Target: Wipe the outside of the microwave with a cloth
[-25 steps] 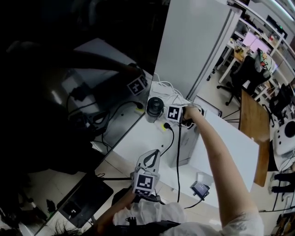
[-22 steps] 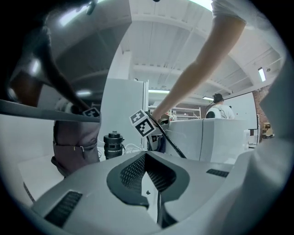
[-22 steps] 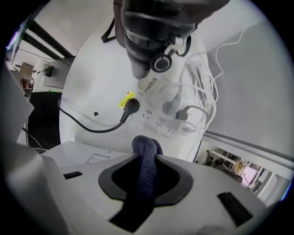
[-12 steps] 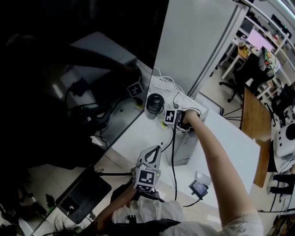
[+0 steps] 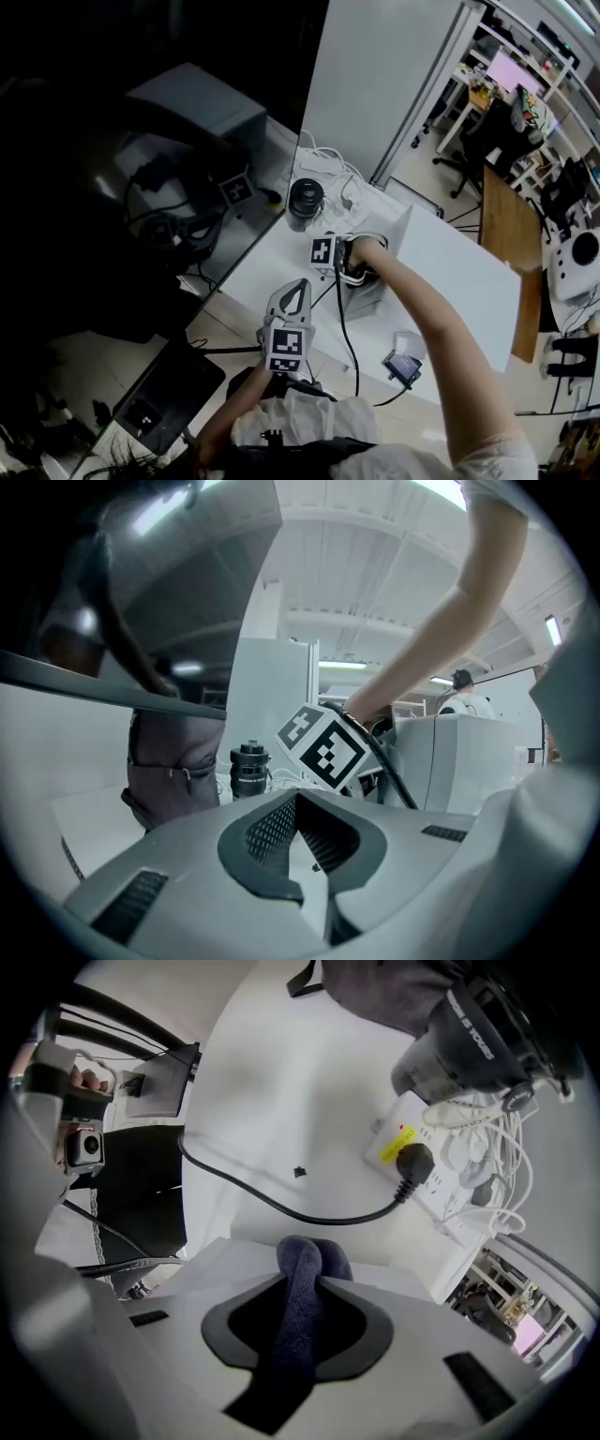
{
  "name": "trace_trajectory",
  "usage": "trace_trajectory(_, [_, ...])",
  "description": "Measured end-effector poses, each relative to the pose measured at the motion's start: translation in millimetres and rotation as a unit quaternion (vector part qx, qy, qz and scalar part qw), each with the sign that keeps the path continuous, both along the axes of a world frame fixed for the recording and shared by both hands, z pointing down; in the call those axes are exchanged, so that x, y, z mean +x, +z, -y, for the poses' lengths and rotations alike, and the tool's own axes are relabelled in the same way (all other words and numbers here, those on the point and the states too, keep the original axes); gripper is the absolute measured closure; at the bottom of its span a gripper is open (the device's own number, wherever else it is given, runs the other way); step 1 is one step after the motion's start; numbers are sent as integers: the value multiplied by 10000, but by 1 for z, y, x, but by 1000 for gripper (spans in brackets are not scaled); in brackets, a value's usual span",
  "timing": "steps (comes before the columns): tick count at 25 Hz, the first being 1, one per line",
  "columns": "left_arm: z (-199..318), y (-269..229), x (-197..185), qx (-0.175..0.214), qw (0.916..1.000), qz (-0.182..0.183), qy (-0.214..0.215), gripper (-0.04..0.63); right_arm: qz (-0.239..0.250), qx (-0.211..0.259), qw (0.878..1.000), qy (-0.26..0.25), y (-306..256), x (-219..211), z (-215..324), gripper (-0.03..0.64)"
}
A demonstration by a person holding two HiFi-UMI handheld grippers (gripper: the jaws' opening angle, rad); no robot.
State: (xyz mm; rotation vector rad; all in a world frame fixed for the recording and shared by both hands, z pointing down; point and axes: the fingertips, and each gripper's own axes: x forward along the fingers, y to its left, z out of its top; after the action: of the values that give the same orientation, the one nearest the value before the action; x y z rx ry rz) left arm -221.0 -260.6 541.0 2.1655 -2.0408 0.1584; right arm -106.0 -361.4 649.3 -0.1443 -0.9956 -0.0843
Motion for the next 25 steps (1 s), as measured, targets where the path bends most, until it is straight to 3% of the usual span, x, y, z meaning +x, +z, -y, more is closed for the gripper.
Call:
trace_trajectory(13, [-32,18,-24,-103,9991,-70,-397,603,174,-656,9976,122,-9,-4,-112,512])
trace_trajectory(19, [-39,16,-24,-89,9995,-24,-292,603,403,-327,9986,77,-11,-9,-119,512])
trace_trajectory(21, [-39,14,-23,-71,9997,-6,-232,603,952,-52,9952,225,-11,-22,-111,512])
trace_trajectory(22, [-38,13,-22,-55,9998,3,-203,603,1447,82,9888,355,-14,-35,-108,512])
trace_trajectory(23, [-38,11,-22,-35,9998,16,-174,603,2042,213,9774,501,-20,-50,-108,512])
trace_trajectory(25, [-36,6,-23,7,9999,42,-116,603,3277,583,9408,642,-43,-80,-110,512])
